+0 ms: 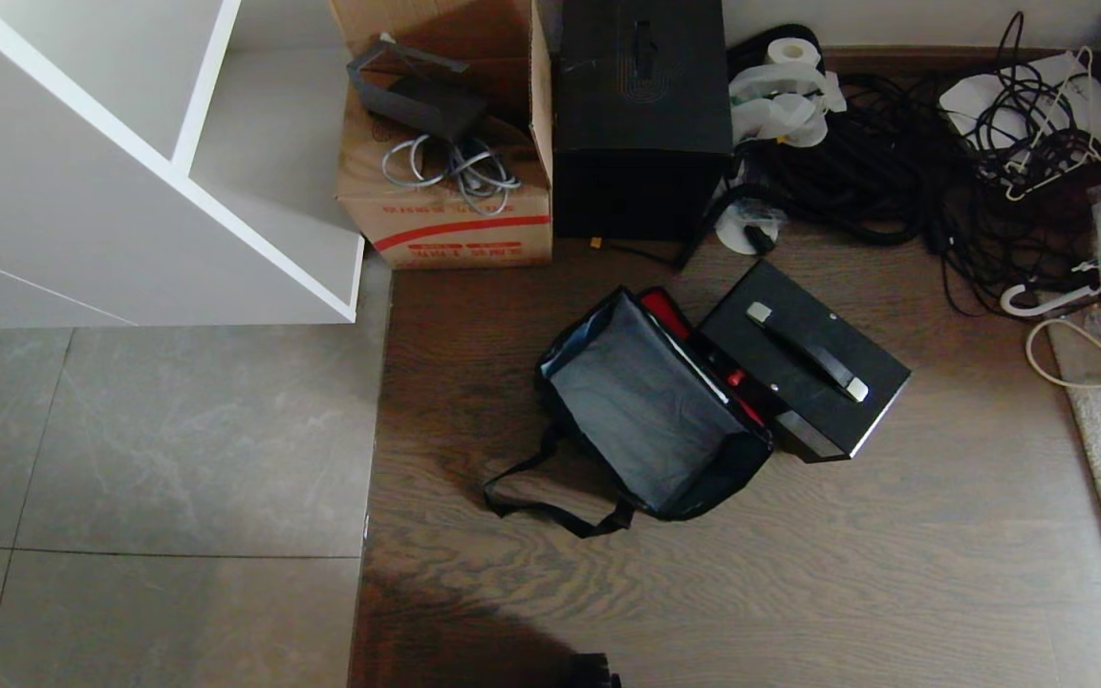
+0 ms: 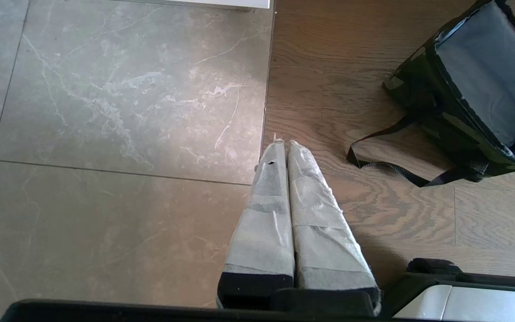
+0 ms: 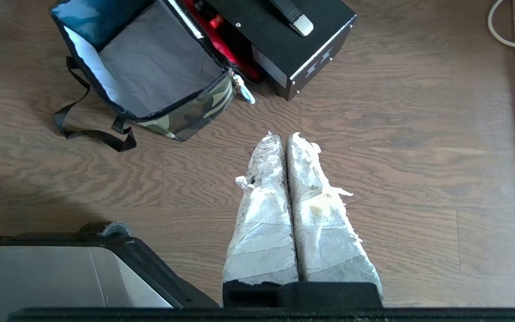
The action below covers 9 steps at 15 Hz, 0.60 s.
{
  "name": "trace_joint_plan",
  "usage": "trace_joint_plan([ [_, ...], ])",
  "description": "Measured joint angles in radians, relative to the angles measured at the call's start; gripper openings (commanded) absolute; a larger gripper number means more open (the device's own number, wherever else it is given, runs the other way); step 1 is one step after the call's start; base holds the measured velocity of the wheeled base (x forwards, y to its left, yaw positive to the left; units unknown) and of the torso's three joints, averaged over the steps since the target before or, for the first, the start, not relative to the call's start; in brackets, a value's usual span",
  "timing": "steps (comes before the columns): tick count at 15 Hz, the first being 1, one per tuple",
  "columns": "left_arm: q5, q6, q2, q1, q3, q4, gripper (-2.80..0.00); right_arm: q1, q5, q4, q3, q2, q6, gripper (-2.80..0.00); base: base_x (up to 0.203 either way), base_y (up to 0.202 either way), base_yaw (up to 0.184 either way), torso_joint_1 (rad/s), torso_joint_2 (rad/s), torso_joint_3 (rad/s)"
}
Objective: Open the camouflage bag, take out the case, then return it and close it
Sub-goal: Grip the handle again
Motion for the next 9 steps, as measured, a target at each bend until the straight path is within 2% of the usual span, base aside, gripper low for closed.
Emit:
trace_joint_plan([
  [9, 0.000, 0.000, 0.000, 0.001, 0.000, 0.000, -2.80, 0.000, -0.001, 0.000, 0.000, 0.001, 0.001, -2.80, 0.000, 0.000, 0.000, 0.000, 0.00, 0.000],
])
